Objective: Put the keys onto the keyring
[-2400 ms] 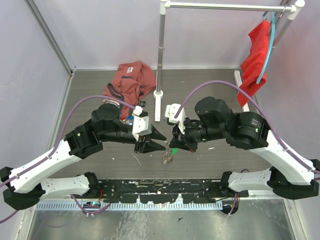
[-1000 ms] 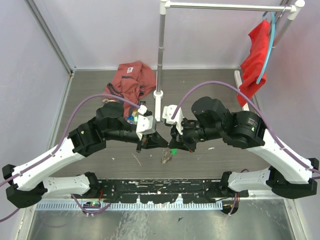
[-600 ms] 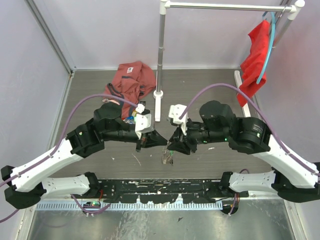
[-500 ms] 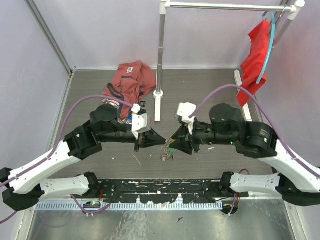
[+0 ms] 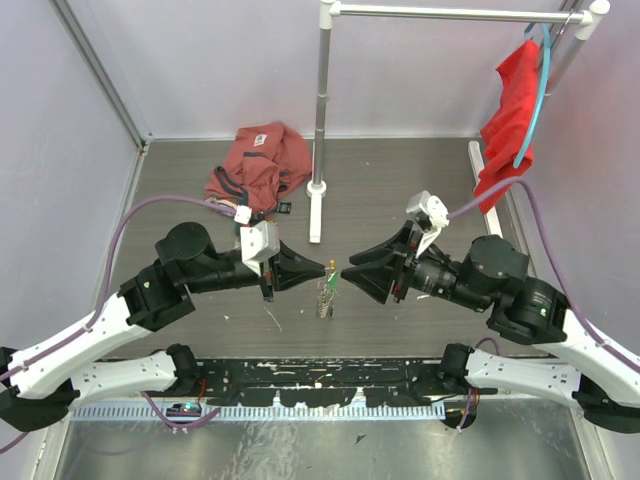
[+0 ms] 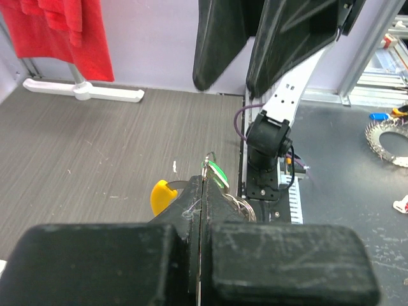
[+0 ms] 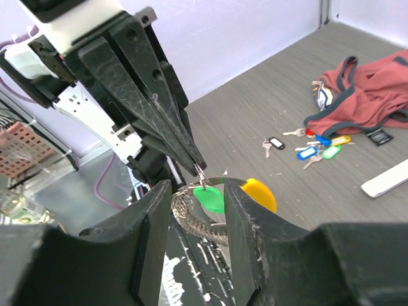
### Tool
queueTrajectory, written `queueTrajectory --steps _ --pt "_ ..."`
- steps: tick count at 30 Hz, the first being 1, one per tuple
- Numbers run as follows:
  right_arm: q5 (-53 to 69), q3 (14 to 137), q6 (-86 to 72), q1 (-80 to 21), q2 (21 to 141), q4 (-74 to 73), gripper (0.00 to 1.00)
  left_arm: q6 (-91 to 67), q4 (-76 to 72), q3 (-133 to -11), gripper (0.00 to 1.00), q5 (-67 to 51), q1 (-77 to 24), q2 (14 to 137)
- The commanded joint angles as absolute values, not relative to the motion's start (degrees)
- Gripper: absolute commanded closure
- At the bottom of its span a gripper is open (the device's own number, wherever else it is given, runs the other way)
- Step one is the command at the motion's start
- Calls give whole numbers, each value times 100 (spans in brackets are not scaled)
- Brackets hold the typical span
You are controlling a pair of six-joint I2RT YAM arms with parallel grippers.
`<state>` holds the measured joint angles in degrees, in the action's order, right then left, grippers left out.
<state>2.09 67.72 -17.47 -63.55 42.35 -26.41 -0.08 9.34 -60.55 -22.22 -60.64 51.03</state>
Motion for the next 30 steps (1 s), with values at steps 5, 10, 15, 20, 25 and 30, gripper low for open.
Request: queueTrajectory --steps 5,10,15,20,25,30 --pt "-15 6654 -2865 -6375 4445 -1858 59 -88 492 -6012 100 -1897 -6085 4914" --pt "-66 6617 -3029 -6374 4472 -1854 62 -81 492 -6011 100 -1879 -6078 4898" --pt "-48 6612 -3037 -6375 4487 -1872 68 -62 492 -6018 100 -1866 -6082 4898" --pt "-65 6591 -3024 -6372 4504 -1879 69 -62 483 -6036 100 -1914 -6082 4925" --pt "-4 6601 -3004 -6374 4567 -1898 73 -62 483 -6047 100 -1917 -6082 4923" --pt "9 6593 -2992 -6371 4574 -1907 79 -55 500 -6047 100 -1908 -6083 4921"
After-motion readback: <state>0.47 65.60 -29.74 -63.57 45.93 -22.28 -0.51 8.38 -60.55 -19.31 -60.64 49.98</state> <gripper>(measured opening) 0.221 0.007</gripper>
